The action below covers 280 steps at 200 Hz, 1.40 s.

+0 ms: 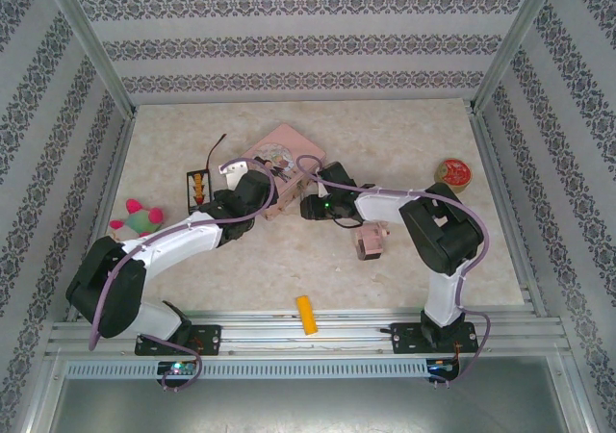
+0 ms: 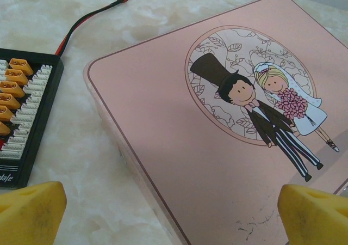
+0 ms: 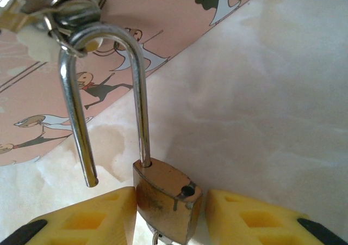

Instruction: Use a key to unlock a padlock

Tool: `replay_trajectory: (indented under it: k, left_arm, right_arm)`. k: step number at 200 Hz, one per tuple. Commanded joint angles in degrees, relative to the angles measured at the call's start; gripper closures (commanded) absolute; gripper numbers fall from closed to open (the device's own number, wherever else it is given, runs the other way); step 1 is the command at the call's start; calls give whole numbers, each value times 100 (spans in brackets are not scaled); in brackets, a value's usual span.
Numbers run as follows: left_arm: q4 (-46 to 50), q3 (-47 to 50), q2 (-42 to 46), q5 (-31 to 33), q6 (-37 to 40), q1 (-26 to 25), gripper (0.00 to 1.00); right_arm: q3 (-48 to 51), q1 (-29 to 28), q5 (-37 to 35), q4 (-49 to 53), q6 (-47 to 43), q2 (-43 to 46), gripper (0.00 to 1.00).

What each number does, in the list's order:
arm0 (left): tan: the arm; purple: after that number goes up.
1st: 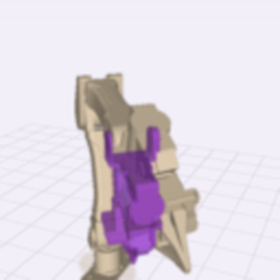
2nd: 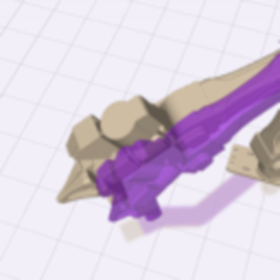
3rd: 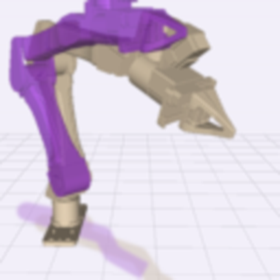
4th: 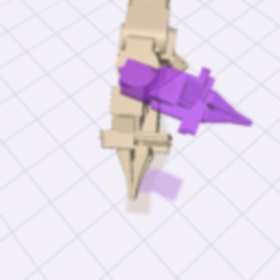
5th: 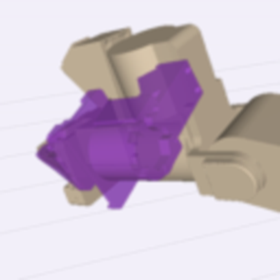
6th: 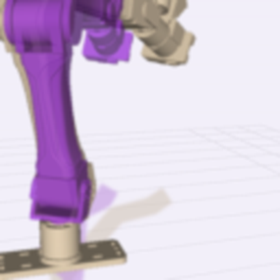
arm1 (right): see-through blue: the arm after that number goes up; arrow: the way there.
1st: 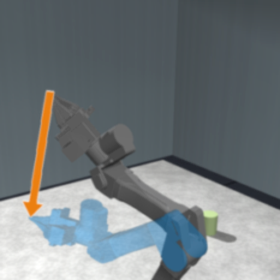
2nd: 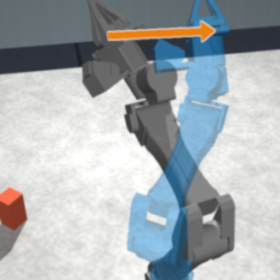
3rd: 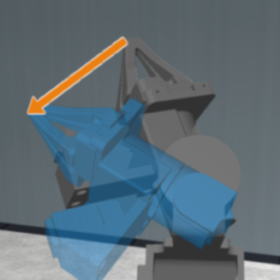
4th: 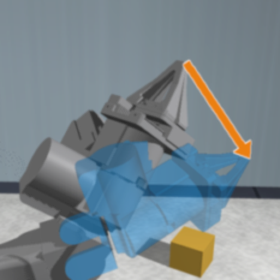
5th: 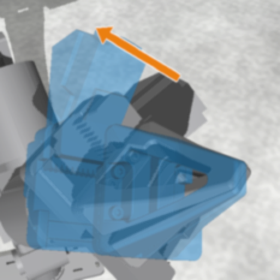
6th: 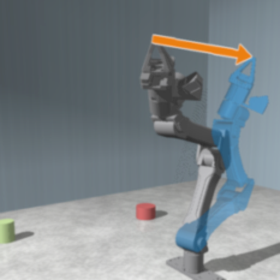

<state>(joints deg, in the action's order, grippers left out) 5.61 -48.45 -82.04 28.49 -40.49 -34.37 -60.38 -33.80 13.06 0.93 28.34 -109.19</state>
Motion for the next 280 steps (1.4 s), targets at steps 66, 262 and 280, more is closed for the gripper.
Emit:
replay_trajectory:
  k: [66,262,280]
  left_arm:
    - [27,-174,8,-25,35,62,1]
    - [230,-331,-661,-32,-260,58,1]
    - [305,-414,-794,-48,-279,61,1]
  right_arm:
    - [-242,-127,-692,321,-102,-265,73]
    - [402,213,688,-963,1015,267,100]
    - [411,213,728,-1050,1092,275,100]
